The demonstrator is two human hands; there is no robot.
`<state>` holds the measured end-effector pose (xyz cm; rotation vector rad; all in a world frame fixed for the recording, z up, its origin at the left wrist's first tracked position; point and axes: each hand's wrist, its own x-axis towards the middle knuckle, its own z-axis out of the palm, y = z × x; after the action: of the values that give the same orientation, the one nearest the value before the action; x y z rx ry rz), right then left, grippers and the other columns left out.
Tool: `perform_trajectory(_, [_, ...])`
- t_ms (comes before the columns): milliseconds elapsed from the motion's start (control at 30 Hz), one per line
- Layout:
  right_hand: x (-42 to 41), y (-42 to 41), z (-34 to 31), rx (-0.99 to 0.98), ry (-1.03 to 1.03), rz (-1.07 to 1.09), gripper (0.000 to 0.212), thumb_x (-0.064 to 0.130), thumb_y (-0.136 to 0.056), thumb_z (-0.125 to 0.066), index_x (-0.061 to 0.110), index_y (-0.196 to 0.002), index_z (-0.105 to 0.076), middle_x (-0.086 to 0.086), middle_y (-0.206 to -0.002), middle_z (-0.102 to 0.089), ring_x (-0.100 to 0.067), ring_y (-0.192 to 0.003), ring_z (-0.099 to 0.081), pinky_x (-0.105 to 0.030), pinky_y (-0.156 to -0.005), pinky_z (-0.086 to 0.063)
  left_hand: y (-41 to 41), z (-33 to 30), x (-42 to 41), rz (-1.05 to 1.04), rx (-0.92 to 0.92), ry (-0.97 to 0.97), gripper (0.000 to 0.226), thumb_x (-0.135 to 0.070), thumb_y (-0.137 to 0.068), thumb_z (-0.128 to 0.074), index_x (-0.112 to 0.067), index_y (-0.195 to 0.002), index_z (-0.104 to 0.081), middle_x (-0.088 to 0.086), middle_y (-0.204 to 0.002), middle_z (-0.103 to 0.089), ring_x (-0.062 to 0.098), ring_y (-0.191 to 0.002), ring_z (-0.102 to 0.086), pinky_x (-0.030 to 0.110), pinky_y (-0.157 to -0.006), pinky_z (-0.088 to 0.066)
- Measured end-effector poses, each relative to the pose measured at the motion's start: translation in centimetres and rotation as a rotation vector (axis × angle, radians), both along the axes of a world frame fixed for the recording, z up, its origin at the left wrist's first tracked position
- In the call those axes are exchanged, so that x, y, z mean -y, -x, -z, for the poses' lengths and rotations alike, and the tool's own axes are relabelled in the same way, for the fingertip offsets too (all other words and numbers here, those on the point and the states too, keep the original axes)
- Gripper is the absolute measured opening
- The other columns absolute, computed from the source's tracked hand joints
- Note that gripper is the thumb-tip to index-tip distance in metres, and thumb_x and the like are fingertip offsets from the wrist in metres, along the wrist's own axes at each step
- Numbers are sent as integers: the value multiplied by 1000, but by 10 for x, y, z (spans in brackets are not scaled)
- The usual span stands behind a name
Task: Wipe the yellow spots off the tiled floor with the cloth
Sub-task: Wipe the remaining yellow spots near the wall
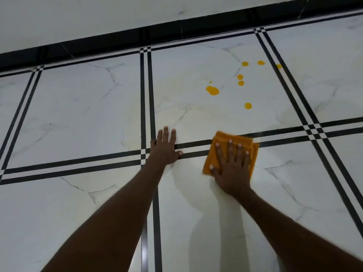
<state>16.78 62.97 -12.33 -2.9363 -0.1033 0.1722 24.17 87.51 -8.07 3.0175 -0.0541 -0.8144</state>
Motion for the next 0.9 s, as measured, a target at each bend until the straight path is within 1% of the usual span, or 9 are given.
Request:
perform_trajectory(100, [-28, 68, -5, -48, -28, -189, 80, 68, -94, -24, 30, -162, -4, -13, -170, 0, -42, -155, 2, -64, -122, -4, -2, -4, -3, -5, -17, 21, 94, -60, -96, -45, -23, -158, 15, 9, -165, 23, 31, -154, 14, 54, -121, -9])
perform_trajectory(200, [-17, 47, -4, -19, -22, -426, 78, 67, -95, -27, 34, -161, -4, -11, -170, 0, -40, -156, 1, -64, -122, -6, -2, 0, -7, -11, -13, 32, 95, -61, -95, -46, -24, -158, 16, 8, -165, 25, 30, -153, 15, 55, -121, -8])
perform_trajectory(267, [6, 4, 5, 48, 31, -350, 75, 64, -96, -31, 32, -161, -13, -13, -169, -11, -43, -155, -7, -66, -120, -14, -1, 7, -7, -17, 7, 37, 94, -60, -96, -45, -26, -157, 16, 7, -164, 26, 29, -153, 16, 55, -121, -8])
perform_trajectory(333, [38, -30, 7, 61, 106, -108, 76, 64, -94, -26, 29, -161, -15, -15, -168, -15, -45, -153, -13, -66, -120, -13, 0, 12, -6, -24, 35, 29, 93, -60, -96, -45, -27, -157, 16, 6, -164, 27, 28, -153, 16, 53, -121, -9])
perform_trajectory(467, [41, 9, -2, 28, 39, 90, 79, 66, -95, -23, 27, -162, -9, -17, -169, -8, -46, -154, -7, -65, -122, -8, 1, 14, -1, -40, 46, 10, 93, -58, -96, -46, -24, -158, 16, 8, -164, 26, 30, -153, 16, 52, -122, -9])
perform_trajectory(600, [-6, 79, -6, -26, -27, -107, 80, 67, -95, -30, 29, -162, -8, -13, -170, -1, -41, -155, 1, -63, -123, -2, 3, 11, 4, -26, 68, 5, 92, -56, -97, -46, -22, -158, 15, 10, -165, 23, 32, -153, 14, 53, -122, -9])
perform_trajectory(700, [4, 22, 2, 33, -12, -302, 78, 66, -96, -31, 32, -162, -8, -10, -170, -4, -39, -156, -1, -63, -121, -11, 11, 15, -2, -9, 157, 32, 88, -56, -98, -42, -21, -159, 10, 11, -166, 16, 31, -154, 11, 53, -123, -10])
perform_trajectory(800, [23, -26, 7, 56, 35, -194, 78, 67, -95, -30, 32, -162, -9, -10, -170, -6, -40, -156, -5, -63, -122, -10, 21, 22, 4, 16, 277, 63, 83, -58, -97, -38, -20, -160, 2, 14, -167, 5, 30, -155, 4, 50, -123, -8])
perform_trajectory(900, [10, -9, 8, 63, 10, -52, 80, 65, -95, -33, 30, -162, -6, -12, -170, -3, -41, -156, -1, -61, -124, -2, 20, 29, 24, 39, 277, 96, 82, -60, -98, -34, -23, -160, 4, 14, -167, 8, 31, -155, 7, 51, -124, -5])
